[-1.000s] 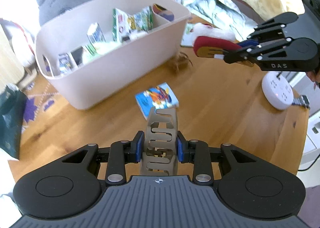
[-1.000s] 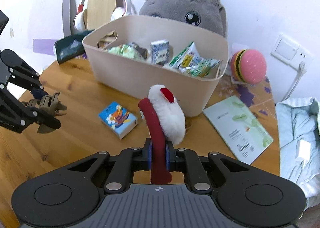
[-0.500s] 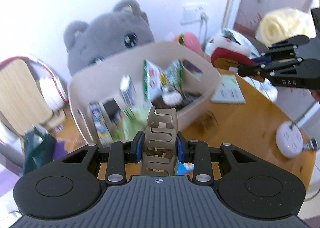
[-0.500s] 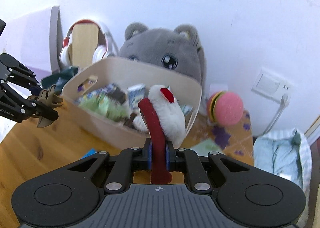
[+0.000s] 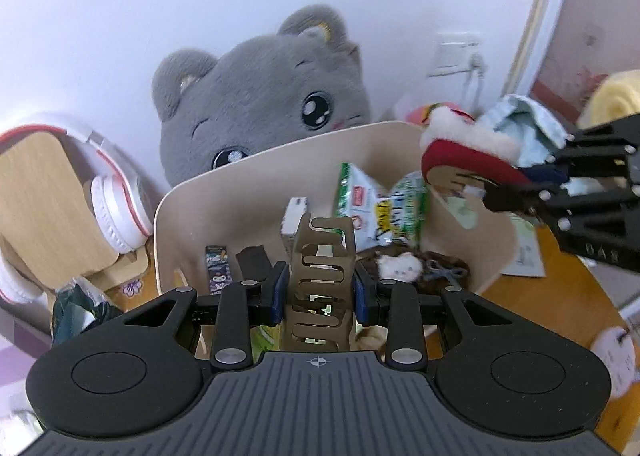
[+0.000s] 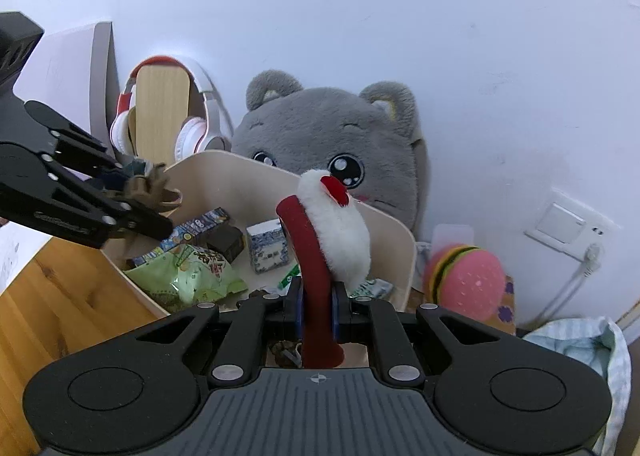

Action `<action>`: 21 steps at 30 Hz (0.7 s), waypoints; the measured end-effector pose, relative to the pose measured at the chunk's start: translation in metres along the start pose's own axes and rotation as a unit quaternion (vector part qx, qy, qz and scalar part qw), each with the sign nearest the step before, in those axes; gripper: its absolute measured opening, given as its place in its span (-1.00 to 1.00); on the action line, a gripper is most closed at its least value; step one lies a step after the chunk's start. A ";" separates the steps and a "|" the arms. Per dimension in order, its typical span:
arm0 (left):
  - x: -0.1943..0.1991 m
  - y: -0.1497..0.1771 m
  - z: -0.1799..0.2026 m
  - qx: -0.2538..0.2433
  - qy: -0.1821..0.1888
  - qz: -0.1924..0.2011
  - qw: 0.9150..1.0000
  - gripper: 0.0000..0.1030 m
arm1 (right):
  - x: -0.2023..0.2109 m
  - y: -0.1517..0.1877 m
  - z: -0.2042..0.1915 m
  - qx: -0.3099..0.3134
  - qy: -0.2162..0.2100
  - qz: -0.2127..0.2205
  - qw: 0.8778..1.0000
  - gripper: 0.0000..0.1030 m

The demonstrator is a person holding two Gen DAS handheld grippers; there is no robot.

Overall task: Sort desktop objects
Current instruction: 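Carry the claw clip and Santa plush over the basket and open both grippers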

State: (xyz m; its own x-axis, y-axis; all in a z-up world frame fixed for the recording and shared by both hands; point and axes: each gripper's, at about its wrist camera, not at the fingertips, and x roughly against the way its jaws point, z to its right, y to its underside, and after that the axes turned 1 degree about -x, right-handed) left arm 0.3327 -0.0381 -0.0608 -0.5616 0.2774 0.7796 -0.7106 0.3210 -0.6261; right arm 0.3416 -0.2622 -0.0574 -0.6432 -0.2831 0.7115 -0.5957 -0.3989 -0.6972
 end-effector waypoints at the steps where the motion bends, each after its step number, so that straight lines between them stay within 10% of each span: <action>1: -0.006 0.000 0.000 0.005 -0.006 -0.004 1.000 -0.36 | -0.005 -0.001 -0.001 0.003 -0.001 -0.004 1.000 -0.75; 17: -0.037 0.013 -0.001 0.039 -0.023 -0.019 0.999 -0.33 | -0.057 0.017 -0.007 0.005 -0.002 -0.065 0.998 -0.69; 21: -0.025 0.015 -0.002 0.051 -0.032 0.008 0.998 0.35 | -0.050 0.022 -0.006 -0.003 0.003 -0.058 0.998 -0.11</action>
State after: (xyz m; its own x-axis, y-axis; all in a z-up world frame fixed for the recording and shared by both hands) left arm 0.3368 -0.0385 -0.0903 -0.5961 0.2228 0.7714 -0.7395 0.2219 -0.6355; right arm 0.3582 -0.2518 -0.1086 -0.5727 -0.2303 0.7867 -0.6691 -0.4232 -0.6110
